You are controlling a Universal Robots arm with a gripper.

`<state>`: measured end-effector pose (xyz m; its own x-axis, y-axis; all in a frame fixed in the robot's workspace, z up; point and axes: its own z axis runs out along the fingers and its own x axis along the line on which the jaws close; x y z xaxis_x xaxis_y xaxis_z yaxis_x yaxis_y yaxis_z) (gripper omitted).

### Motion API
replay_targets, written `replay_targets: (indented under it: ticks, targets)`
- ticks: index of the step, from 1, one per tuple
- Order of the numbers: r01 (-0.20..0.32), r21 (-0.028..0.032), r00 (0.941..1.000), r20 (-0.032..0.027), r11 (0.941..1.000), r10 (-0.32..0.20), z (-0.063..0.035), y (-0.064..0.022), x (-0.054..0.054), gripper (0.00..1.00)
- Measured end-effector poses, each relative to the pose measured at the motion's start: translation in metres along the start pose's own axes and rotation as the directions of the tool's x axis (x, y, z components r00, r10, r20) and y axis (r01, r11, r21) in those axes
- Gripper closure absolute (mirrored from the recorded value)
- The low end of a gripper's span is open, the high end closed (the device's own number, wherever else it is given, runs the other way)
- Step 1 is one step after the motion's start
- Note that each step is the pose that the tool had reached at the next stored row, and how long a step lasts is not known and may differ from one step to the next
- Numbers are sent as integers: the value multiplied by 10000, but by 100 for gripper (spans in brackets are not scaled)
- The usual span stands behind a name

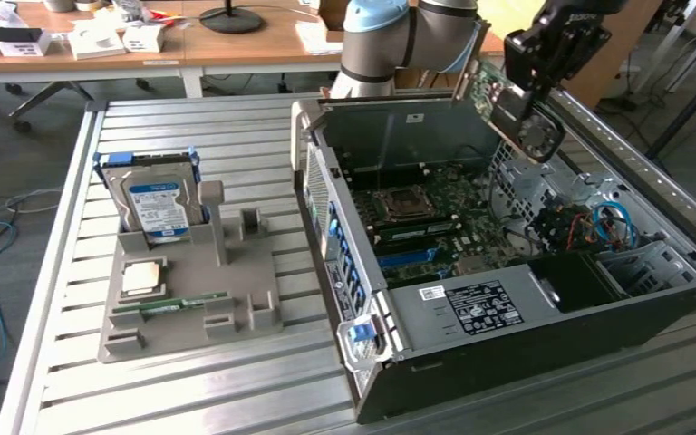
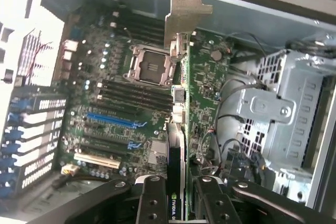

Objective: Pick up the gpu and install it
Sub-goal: 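Insert the gpu into the slot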

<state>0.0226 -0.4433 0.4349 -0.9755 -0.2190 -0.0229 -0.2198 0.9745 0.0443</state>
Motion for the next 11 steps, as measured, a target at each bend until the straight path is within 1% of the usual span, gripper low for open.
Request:
replay_targets:
  ticks: [3, 6, 9, 11]
  targets:
    - [497, 1, 9988, -24, 9988, -497, 1, 0, 1, 74]
    - [991, 6, 9951, -51, 9951, -991, 0, 0, 2, 74]
    - [1474, 7, 9890, -76, 9891, -1474, 1, 0, 3, 74]
    - [1799, 7, 9836, -94, 9837, -1799, 1, 1, 3, 74]
